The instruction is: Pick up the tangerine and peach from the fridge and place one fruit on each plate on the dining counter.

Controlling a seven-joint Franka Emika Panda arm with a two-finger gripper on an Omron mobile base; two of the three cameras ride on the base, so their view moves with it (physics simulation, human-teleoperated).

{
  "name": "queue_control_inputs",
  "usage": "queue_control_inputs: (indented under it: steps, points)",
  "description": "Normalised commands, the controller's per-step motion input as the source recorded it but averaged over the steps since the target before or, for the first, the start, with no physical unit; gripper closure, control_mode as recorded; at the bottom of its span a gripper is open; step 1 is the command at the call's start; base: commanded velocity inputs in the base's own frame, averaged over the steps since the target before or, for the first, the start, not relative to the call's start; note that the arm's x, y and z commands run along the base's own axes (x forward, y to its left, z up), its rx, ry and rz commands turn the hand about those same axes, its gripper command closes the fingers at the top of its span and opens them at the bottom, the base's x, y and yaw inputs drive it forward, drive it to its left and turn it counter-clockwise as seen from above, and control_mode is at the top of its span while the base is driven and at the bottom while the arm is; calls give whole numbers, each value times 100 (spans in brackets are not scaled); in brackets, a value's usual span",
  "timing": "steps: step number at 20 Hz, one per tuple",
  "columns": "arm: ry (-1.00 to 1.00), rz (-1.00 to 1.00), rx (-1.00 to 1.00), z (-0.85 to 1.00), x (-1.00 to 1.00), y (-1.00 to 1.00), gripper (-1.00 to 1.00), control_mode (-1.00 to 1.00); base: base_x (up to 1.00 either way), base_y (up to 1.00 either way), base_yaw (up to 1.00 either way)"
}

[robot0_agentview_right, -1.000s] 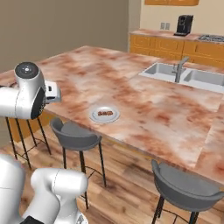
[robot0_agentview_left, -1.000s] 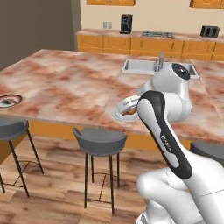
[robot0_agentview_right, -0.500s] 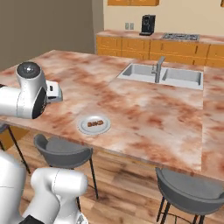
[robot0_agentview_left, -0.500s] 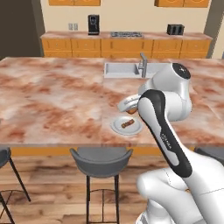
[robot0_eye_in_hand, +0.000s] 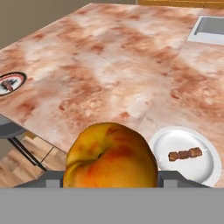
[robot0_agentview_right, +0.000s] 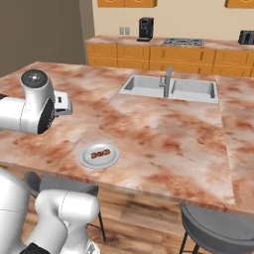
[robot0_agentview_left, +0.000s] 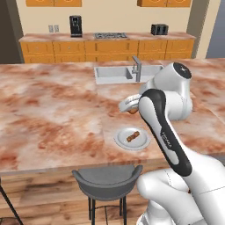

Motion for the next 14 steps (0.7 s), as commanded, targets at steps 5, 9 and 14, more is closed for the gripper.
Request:
queue_control_inputs:
  steps: [5, 9, 14]
  points:
    - [0, 0, 0, 0, 0, 0, 100, 100, 7, 2, -2]
    - [0, 0, 0, 0, 0, 0, 100, 100, 8, 0, 0]
    - [0, 0, 0, 0, 0, 0, 100, 100, 11, -6, 0]
